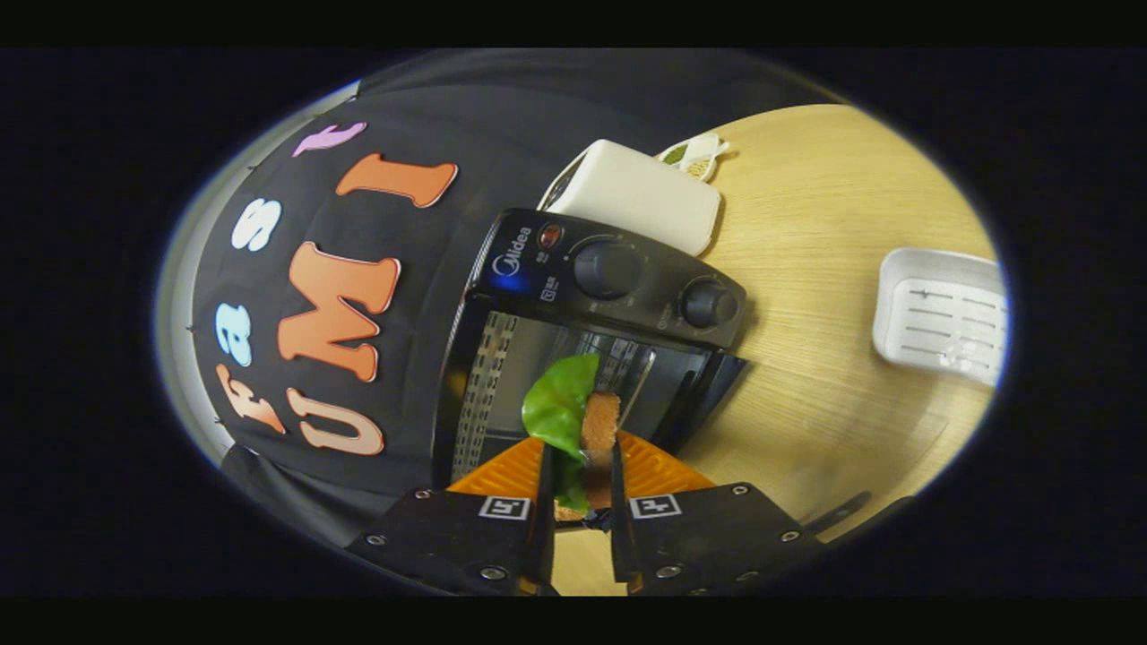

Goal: Open the toaster oven, put the food inside, and close the toaster oven door.

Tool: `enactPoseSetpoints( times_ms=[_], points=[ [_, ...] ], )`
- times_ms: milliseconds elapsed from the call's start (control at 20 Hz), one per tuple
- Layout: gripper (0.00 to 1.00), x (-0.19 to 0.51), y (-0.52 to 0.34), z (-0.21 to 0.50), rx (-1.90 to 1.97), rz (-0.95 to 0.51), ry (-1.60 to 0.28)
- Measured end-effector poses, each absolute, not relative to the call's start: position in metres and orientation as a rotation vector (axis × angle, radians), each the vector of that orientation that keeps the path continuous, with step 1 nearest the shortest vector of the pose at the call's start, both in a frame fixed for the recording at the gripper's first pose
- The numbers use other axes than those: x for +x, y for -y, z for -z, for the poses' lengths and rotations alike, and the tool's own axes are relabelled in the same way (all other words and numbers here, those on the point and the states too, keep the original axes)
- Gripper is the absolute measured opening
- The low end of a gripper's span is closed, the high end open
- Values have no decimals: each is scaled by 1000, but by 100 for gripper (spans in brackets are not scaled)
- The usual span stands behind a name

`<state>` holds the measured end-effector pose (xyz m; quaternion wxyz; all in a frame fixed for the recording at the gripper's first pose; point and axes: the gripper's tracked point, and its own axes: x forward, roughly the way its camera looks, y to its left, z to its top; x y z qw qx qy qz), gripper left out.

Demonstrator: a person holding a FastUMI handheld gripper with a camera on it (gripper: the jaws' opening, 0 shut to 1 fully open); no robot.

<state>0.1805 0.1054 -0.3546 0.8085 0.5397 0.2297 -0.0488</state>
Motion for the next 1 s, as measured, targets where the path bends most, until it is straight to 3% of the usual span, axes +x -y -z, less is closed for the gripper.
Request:
enactPoseSetpoints(
  times_ms=[200,400,550,600,1000],
  points=[
    [28,197,-120,362,1192,204,-449],
    [49,194,-148,368,1127,138,-531],
    [91,174,-148,365,1094,105,-558],
    [96,163,-145,362,1068,89,-560],
    [98,58,-110,337,590,-64,-571]
  ],
)
